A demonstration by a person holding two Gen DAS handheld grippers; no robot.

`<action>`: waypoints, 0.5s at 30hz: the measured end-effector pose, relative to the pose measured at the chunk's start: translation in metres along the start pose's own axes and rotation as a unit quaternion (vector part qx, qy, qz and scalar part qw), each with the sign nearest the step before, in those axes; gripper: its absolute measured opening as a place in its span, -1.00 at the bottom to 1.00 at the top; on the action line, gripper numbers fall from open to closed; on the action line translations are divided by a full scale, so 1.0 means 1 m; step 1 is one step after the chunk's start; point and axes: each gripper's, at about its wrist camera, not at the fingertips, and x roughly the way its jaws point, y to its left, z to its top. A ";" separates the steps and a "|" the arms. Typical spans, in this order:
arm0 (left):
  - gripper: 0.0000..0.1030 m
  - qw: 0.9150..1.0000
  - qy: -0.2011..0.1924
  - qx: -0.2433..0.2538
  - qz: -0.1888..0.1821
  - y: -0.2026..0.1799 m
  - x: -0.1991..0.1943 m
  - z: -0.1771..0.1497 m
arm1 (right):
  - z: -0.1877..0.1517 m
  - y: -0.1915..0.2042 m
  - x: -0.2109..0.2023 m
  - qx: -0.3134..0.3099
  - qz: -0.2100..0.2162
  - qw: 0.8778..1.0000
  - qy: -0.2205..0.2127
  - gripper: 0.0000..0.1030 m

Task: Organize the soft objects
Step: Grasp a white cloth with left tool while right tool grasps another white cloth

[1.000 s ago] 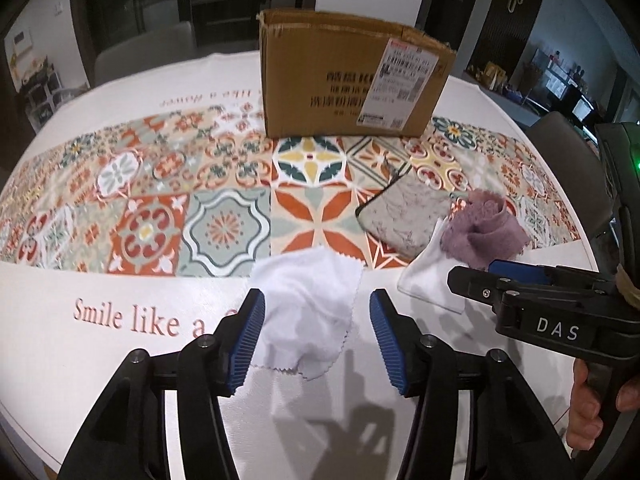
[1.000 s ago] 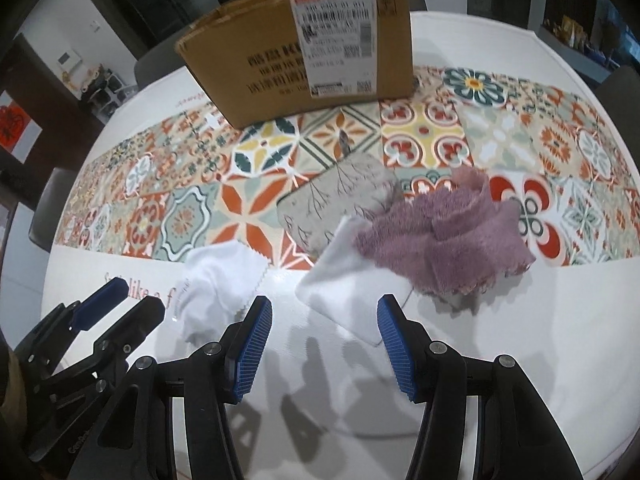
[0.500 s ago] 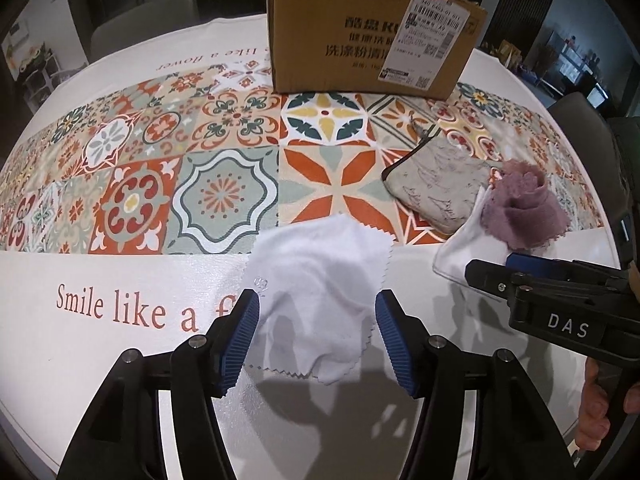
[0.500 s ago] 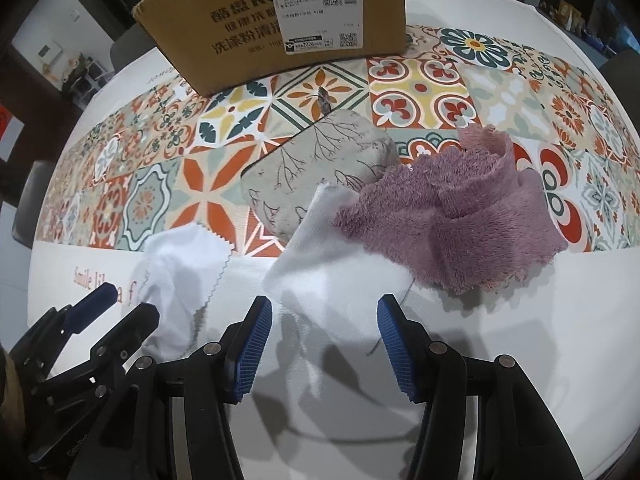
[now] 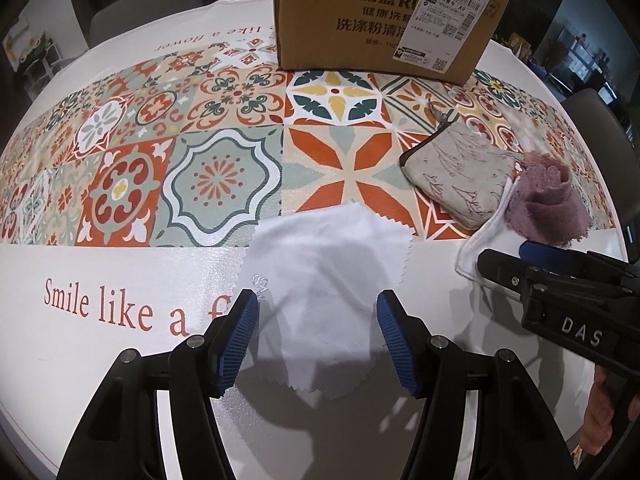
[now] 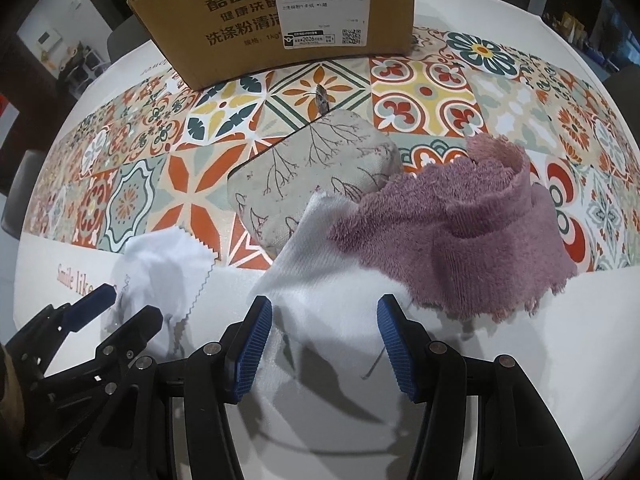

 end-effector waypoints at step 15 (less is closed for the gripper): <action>-0.08 1.000 -0.012 0.015 0.023 -0.006 0.006 -0.003 | -0.007 0.009 -0.001 -0.050 -0.040 0.997 -0.032 -0.70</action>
